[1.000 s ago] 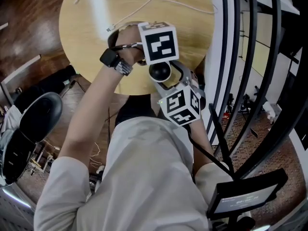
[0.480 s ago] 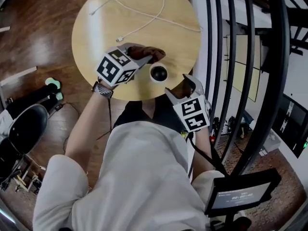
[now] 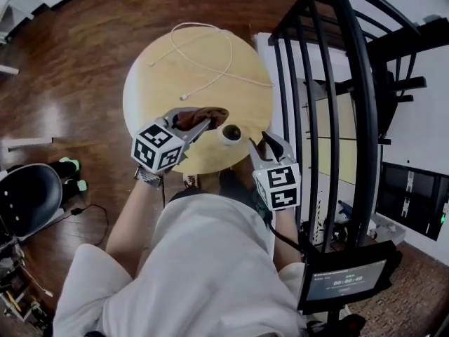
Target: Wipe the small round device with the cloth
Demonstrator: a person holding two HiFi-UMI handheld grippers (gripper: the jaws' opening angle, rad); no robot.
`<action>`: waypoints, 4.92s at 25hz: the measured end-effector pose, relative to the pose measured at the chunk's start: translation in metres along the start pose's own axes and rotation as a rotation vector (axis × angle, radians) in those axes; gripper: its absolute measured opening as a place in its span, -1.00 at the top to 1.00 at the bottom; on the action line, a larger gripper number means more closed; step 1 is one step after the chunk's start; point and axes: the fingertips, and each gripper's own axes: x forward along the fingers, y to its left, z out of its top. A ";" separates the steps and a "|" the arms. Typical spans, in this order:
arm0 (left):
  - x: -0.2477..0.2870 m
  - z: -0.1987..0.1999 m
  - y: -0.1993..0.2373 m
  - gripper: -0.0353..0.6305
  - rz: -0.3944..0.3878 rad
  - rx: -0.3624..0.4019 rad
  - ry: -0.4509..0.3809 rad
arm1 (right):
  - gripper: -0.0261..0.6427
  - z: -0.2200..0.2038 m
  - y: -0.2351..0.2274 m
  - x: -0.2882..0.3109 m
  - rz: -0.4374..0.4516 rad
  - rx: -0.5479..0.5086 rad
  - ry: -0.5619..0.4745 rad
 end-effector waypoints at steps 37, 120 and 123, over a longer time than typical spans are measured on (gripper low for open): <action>-0.132 0.094 -0.080 0.63 0.061 0.340 -0.400 | 0.91 0.141 0.057 -0.124 -0.309 -0.176 -0.643; -0.262 -0.114 -0.321 0.63 0.172 0.348 -0.356 | 0.92 -0.066 0.231 -0.316 -0.213 -0.079 -0.651; -0.262 -0.117 -0.327 0.63 0.162 0.353 -0.349 | 0.91 -0.066 0.234 -0.318 -0.203 -0.089 -0.656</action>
